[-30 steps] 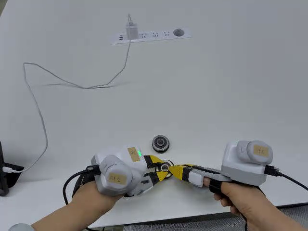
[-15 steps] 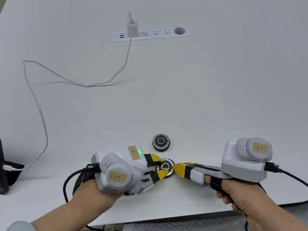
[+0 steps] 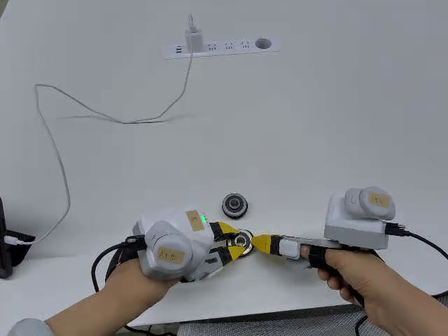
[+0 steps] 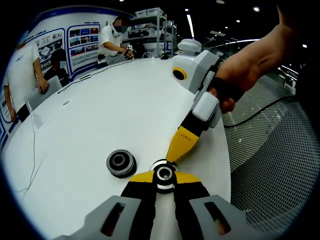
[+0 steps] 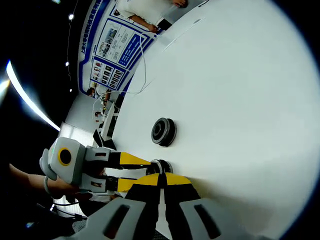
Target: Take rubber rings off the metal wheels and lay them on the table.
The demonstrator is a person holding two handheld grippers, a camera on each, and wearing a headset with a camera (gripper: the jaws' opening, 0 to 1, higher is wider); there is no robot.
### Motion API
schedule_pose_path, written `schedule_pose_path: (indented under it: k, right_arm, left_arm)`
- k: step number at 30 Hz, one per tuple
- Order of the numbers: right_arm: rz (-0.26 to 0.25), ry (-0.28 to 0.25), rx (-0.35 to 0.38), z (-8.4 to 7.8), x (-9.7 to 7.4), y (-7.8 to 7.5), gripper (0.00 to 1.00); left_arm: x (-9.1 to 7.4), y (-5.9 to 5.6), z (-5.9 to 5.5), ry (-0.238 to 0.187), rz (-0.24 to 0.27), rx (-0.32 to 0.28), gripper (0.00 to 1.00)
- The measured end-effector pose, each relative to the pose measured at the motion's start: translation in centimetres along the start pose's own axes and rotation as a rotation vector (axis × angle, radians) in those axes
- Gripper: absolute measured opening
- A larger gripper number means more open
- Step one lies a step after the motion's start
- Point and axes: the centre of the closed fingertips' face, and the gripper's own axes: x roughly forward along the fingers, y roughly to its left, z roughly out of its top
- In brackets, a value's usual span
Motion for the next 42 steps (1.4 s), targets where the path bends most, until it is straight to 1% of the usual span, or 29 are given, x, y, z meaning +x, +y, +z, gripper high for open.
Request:
schedule_pose_path:
  k: [4,12,15,26,30,35,36,37,38,39,40,41,42]
  right_arm:
    - [0.001,0.008,0.002,0.0,-0.1,0.1,0.03]
    - [-0.007,-0.012,0.027,0.0,-0.2,0.2,0.02]
    - [-0.014,-0.017,0.021,0.0,-0.2,0.2,0.01]
    - [-0.009,-0.025,-0.002,0.0,-0.1,0.9,0.01]
    - [-0.005,-0.028,0.000,0.0,-0.1,1.1,0.01]
    - [0.013,-0.029,0.001,0.0,0.1,1.9,0.01]
    - [0.030,-0.033,0.005,0.1,0.2,2.4,0.01]
    - [0.055,-0.052,0.018,0.5,0.3,2.9,0.01]
    - [0.064,-0.023,0.002,0.0,0.5,3.4,0.01]
    - [0.071,-0.040,-0.001,0.3,0.6,3.9,0.01]
    - [0.066,-0.034,-0.003,0.3,0.8,4.1,0.01]
    - [0.050,-0.027,-0.031,0.2,0.8,3.8,0.01]
    - [0.050,-0.029,-0.032,0.2,0.9,3.8,0.01]
  left_arm:
    - [0.0,0.0,0.0,-0.001,0.001,-0.001,0.13]
    - [0.0,0.1,0.0,0.002,0.002,0.000,0.13]
    - [0.0,0.0,0.0,0.003,0.003,-0.001,0.13]
    - [0.0,0.1,-0.1,0.004,0.006,-0.003,0.13]
    - [0.0,0.2,-0.1,0.004,0.006,-0.004,0.13]
    - [0.0,0.2,-0.1,0.004,0.007,-0.004,0.13]
    - [0.0,0.2,-0.1,0.004,0.007,-0.004,0.13]
    - [0.0,0.2,-0.1,0.004,0.007,-0.004,0.13]
    - [0.0,0.2,-0.2,0.004,0.009,-0.004,0.13]
    - [0.0,0.2,-0.2,0.004,0.008,-0.005,0.13]
    - [0.0,0.2,-0.2,0.004,0.008,-0.004,0.13]
    - [0.0,0.2,-0.2,0.004,0.008,-0.004,0.13]
    - [0.0,0.2,-0.2,0.003,0.009,-0.005,0.13]
